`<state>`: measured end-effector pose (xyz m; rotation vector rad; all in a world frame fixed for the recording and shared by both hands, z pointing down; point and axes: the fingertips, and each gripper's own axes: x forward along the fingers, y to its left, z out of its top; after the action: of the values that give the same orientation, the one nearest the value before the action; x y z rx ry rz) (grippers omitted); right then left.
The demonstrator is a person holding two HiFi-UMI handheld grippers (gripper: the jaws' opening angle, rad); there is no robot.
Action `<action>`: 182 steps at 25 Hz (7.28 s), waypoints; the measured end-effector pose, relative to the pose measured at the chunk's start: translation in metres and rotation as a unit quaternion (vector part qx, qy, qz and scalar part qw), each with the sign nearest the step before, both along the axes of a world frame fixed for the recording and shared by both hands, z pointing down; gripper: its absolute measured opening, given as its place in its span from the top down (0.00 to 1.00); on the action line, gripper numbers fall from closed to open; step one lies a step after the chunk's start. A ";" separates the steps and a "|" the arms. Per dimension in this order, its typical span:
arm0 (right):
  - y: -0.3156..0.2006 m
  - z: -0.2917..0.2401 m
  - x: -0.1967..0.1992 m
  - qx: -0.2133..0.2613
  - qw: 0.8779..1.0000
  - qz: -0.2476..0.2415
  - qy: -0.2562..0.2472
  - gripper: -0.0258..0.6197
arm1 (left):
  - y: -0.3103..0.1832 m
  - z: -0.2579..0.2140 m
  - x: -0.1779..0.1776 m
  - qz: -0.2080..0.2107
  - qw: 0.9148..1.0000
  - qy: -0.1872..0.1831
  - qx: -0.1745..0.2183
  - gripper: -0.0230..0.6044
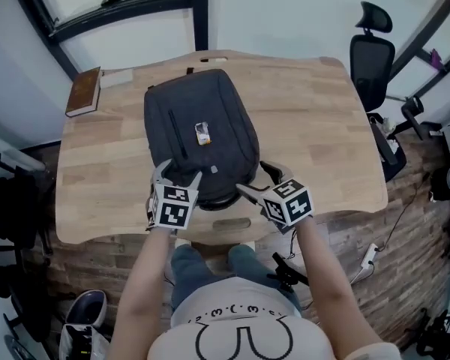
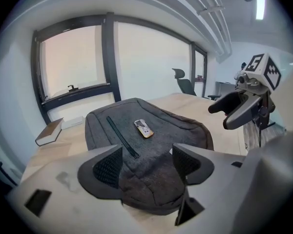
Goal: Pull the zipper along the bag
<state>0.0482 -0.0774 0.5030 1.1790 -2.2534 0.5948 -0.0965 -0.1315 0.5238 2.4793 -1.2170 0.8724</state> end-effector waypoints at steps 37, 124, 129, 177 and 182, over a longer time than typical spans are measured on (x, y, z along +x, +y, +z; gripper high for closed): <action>0.035 0.029 0.039 -0.011 0.986 -0.157 0.045 0.54 | 0.098 0.076 0.026 -0.266 0.962 -0.020 -0.054 0.86; 0.024 0.082 -0.183 -0.120 0.944 -0.253 0.177 0.74 | 0.046 0.085 -0.091 0.111 0.982 0.022 -0.153 0.93; 0.025 0.085 -0.189 -0.153 0.933 -0.261 0.195 0.76 | 0.038 0.090 -0.098 0.155 0.980 -0.032 -0.117 0.93; -0.075 -0.055 -0.120 0.052 0.998 -0.043 0.010 0.84 | -0.081 -0.020 -0.143 -0.086 0.993 0.079 0.022 0.67; -0.077 -0.107 -0.085 0.137 0.990 -0.007 0.009 0.88 | -0.062 -0.068 -0.127 -0.129 0.983 0.106 0.076 0.67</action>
<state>-0.0363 -0.1541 0.3964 1.2905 -2.3813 0.2728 -0.2237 -0.1933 0.4562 2.3778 -1.5305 0.4527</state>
